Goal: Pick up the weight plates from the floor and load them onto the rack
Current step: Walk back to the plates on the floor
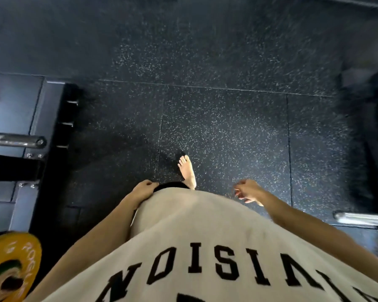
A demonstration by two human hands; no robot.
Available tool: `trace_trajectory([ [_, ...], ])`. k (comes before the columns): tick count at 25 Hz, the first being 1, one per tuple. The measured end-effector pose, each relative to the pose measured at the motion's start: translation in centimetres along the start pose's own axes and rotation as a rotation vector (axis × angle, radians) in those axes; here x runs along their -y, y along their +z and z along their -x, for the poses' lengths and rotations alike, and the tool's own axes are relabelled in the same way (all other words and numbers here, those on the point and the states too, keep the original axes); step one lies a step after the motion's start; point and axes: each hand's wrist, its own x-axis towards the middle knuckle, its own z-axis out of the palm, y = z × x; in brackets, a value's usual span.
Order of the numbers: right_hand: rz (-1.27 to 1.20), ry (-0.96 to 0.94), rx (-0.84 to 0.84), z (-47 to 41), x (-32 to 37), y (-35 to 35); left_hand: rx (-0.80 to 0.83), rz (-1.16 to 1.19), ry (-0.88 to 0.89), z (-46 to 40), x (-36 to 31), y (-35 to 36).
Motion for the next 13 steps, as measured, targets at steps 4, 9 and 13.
trace_trajectory([
  [4, -0.070, -0.002, -0.091, -3.2, 9.3, -6.9, 0.002, -0.102, 0.062, -5.3, -9.1, -7.7],
  [9, -0.222, -0.071, -0.130, -7.8, 21.6, -12.6, -0.020, -0.074, 0.075, -10.9, -18.0, -16.2],
  [13, -0.054, -0.092, -0.103, -13.3, 31.1, -15.3, -0.019, -0.019, 0.017, -15.5, -22.9, -20.8],
])
